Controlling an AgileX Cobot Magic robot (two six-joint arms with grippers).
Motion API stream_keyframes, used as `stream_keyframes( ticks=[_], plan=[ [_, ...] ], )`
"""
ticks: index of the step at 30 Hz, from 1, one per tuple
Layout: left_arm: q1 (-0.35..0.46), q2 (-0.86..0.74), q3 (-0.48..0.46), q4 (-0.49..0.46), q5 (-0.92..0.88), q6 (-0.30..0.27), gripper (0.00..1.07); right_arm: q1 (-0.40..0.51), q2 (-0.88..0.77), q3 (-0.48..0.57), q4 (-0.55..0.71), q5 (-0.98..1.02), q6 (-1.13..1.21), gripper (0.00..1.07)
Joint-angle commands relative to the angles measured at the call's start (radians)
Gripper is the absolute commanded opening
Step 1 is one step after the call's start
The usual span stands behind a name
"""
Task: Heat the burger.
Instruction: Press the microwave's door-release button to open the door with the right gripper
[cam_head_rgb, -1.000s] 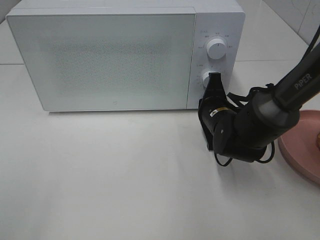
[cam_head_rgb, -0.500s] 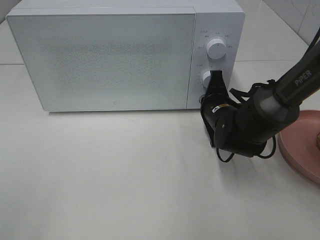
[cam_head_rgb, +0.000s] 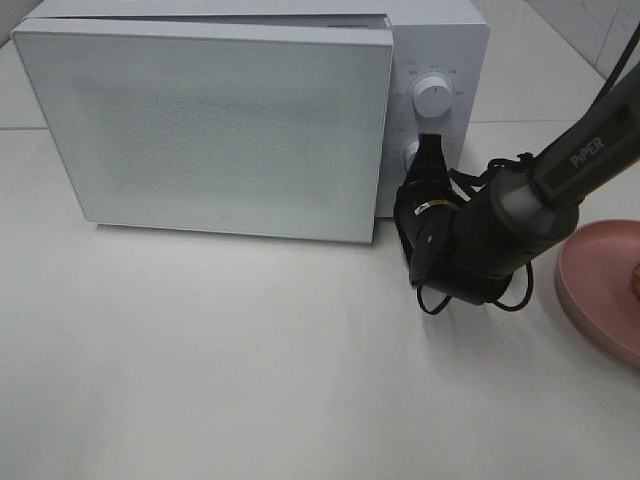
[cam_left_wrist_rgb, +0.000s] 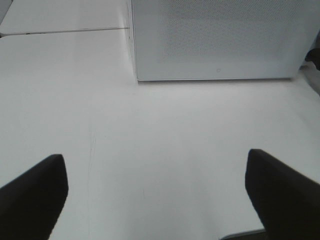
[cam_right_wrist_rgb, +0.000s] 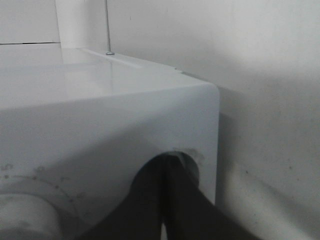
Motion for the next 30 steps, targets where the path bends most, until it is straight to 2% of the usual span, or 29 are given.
stream_keyframes(
  ticks=[1, 4, 16, 24, 30],
  plan=[
    [0.002, -0.021, 0.003, -0.003, -0.011, -0.001, 0.88, -0.029, -0.008, -0.116, -0.047, -0.265, -0.067, 0.00],
    [0.002, -0.021, 0.003, -0.003, -0.011, -0.001, 0.88, -0.029, 0.004, -0.153, -0.042, -0.277, -0.082, 0.00],
    [0.002, -0.021, 0.003, -0.003, -0.011, -0.001, 0.88, -0.028, 0.004, -0.150, -0.036, -0.253, -0.091, 0.00],
    [0.002, -0.021, 0.003, -0.003, -0.011, -0.001, 0.88, -0.011, -0.024, -0.092, -0.031, -0.170, -0.074, 0.00],
    [0.002, -0.021, 0.003, -0.003, -0.011, -0.001, 0.88, 0.001, -0.060, -0.031, -0.047, -0.027, -0.075, 0.00]
  ],
)
